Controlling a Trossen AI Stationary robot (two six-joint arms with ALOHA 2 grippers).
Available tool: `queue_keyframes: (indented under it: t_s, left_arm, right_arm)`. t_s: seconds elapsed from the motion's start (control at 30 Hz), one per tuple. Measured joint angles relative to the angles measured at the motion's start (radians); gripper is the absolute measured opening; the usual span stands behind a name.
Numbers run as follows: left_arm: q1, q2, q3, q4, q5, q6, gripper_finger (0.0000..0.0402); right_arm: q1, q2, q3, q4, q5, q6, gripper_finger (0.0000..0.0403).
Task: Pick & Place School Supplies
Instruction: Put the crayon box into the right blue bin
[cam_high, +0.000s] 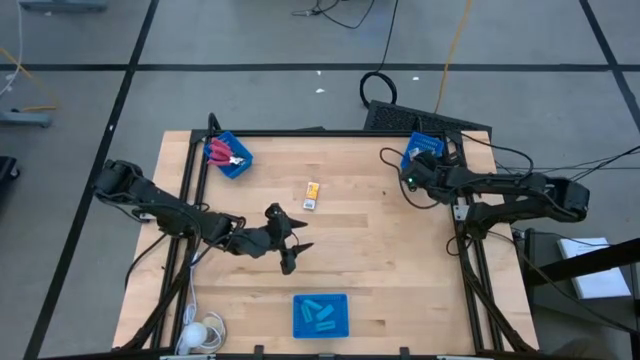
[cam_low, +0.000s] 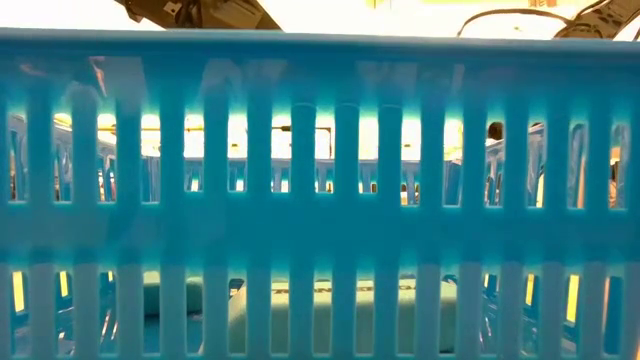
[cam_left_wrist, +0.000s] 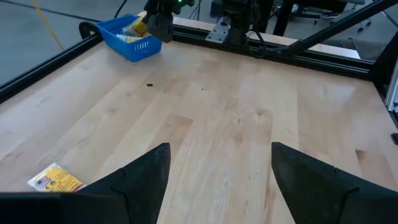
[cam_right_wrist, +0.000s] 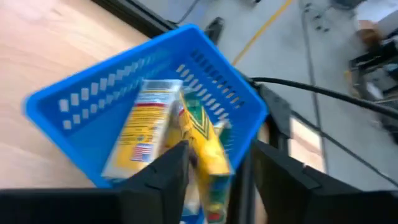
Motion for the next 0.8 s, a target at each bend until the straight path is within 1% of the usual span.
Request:
queue_keyframes:
  t_s: [0.13,0.27,0.37,0.57,0.63,0.7,0.8]
  left_arm:
    - [0.002,0.003,0.000,0.000,0.000,0.000,0.0283]
    - [0.010,0.033,0.000,0.007,0.000,-0.001,0.0283]
    - [0.022,0.078,0.000,0.025,-0.001,-0.014,0.0283]
    - [0.053,0.183,0.000,0.087,0.000,-0.050,0.0283]
    - [0.065,0.212,0.000,0.093,-0.001,-0.070,0.0283]
    - [0.082,0.239,0.000,0.109,-0.009,-0.094,0.0283]
    - [0.121,0.277,0.000,0.109,-0.035,-0.149,0.0283]
  right_arm:
    - [0.000,-0.004,0.000,0.040,-0.049,-0.003,0.0190]
    - [0.000,-0.025,0.000,0.107,-0.122,-0.003,0.0202]
    - [0.000,-0.047,0.000,0.177,-0.207,-0.004,0.0202]
    - [0.005,-0.068,0.000,0.318,-0.452,-0.021,0.0196]
    - [0.016,-0.068,0.000,0.355,-0.514,-0.027,0.0193]
    - [0.036,-0.068,0.000,0.404,-0.543,-0.026,0.0191]
    - [0.085,-0.068,-0.015,0.495,-0.542,-0.042,0.0187]
